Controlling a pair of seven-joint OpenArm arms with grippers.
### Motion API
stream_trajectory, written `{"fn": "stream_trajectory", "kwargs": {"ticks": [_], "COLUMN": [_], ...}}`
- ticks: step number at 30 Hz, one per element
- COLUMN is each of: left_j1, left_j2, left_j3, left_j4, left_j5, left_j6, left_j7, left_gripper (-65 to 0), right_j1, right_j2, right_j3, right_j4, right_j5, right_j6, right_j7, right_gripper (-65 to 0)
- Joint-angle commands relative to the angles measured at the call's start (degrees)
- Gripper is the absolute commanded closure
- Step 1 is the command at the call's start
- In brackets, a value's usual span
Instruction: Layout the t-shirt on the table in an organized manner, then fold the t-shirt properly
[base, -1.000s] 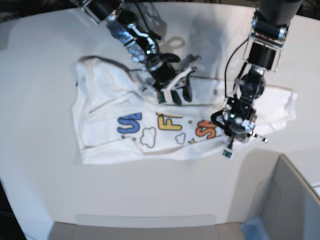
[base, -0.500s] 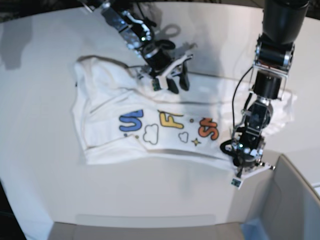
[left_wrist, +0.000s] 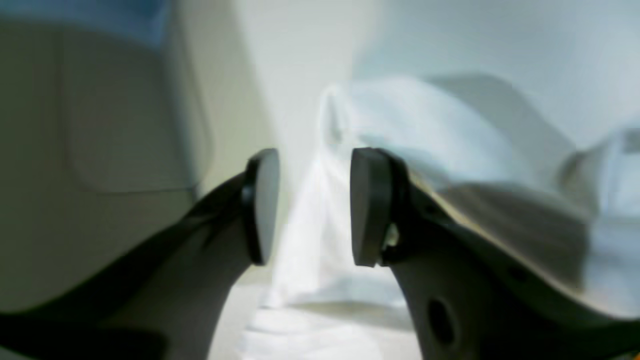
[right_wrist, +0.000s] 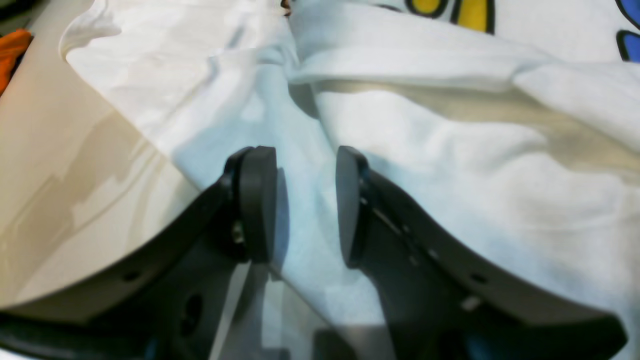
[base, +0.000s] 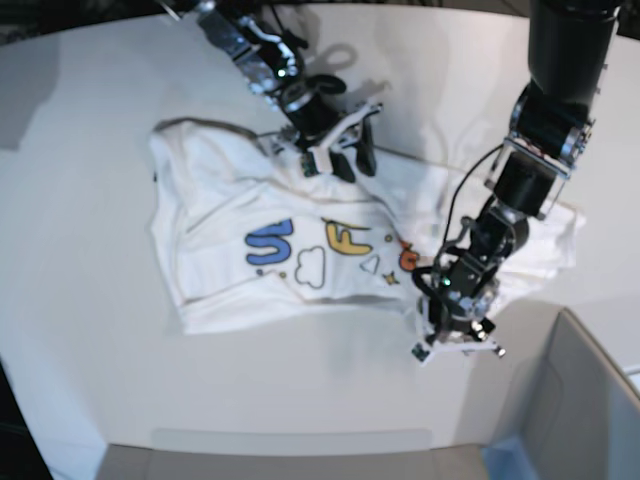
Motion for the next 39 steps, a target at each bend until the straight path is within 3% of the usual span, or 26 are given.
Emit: {"fn": "stream_trajectory", "kwargs": {"ticks": [1,3,7,9,12,18,21,31,34,39], "left_j1": [-2.7,-2.7,-3.0,-3.1,-3.0,7.3,12.7,14.1,11.8,7.9], "left_j2": [-1.5,-1.6,-1.7,-2.3,-4.3,-8.7,-10.5,-9.9,-9.1,-8.8], "left_j3": [0.2,0.1,0.1,-1.5,-3.8,-12.6,-12.6,-4.6,-2.8,3.6], "left_j4": [0.6,0.6,0.8,1.1,7.1,26.2,32.9,26.7,22.6,14.4], "left_j5": [1.0,1.0,1.0,0.9,0.5,0.5,0.5,1.0,1.0,1.0], "left_j6": [1.3,2.3,11.4,12.1,7.6,-7.3,-15.7,-15.9,-11.5,-8.0], "left_j7": [-0.4,-0.4,0.1,2.2,6.9,14.9,17.1,16.2,13.4,11.0], "left_gripper": [-26.6,-26.9,-27.0,-27.0,-27.0,-26.7,-26.7,-26.6,-26.6,-26.6], "right_j1": [-0.5,-0.5,-0.5,-0.5,-0.5,-0.2,-0.1,-0.1,-0.2,-0.4], "right_j2": [0.3,0.3,0.3,0.3,0.4,0.4,0.4,0.3,0.3,0.4], "right_j3": [0.0,0.0,0.0,0.0,0.0,0.0,0.0,0.0,0.0,0.0], "right_j4": [-0.1,-0.1,-0.1,-0.1,0.6,1.4,1.4,1.3,1.3,1.3], "right_j5": [0.5,0.5,0.5,0.5,0.5,0.5,0.5,0.5,0.5,0.5], "right_j6": [-1.3,-1.3,-1.3,-1.3,-1.3,-1.3,-1.3,-1.3,-1.3,-1.3], "right_j7": [-2.9,-2.9,-2.9,-2.9,-2.9,-2.9,-2.9,-2.9,-2.9,-2.9], "right_gripper": [-21.1,-21.1,-21.1,-21.1,-21.1,-21.1,-21.1,-21.1,-21.1,-21.1]}}
